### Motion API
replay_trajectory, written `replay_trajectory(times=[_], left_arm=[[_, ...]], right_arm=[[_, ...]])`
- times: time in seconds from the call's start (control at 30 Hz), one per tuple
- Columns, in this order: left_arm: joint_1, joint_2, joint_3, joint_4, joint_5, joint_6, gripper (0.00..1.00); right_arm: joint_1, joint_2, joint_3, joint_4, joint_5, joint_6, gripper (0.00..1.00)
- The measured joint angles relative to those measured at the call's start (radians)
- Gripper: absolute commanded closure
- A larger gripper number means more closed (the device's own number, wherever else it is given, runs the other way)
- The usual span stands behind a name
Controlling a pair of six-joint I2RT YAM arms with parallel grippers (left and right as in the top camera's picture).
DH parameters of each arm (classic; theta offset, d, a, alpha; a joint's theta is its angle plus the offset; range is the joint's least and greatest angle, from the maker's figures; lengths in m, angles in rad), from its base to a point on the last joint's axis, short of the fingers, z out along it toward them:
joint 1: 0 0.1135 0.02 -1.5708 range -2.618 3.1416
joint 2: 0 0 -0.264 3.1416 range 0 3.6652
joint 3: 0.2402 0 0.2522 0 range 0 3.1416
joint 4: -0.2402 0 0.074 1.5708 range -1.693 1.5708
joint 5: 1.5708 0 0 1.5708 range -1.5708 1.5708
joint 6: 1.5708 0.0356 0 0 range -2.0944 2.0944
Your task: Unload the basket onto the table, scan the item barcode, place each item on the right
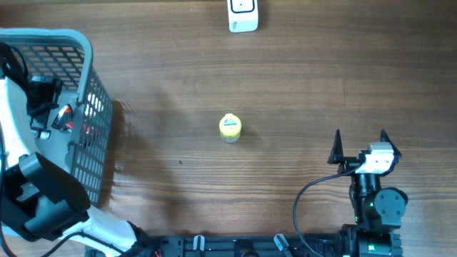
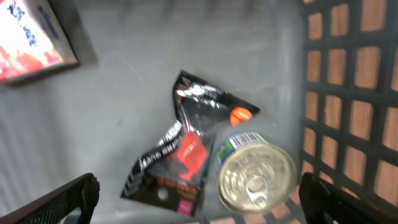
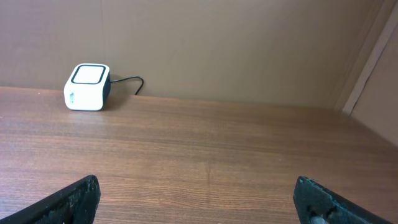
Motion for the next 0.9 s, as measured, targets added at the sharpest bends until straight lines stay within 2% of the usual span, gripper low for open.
replay_trajectory(times=[0.23, 0.57, 0.9], left_arm=[[0.0, 0.0, -0.137, 0.053, -0.03, 0.016, 0.0], [0.0, 0.0, -0.169, 0.066, -0.036, 0.019, 0.0], [0.0, 0.0, -0.357, 0.272, -0.037, 0.086, 0.0]], right_arm=[[0.0, 0.0, 0.0, 0.0, 0.0, 0.0, 0.0], [0.0, 0.0, 0.0, 0.0, 0.0, 0.0, 0.0], [0.0, 0.0, 0.0, 0.0, 0.0, 0.0, 0.0]])
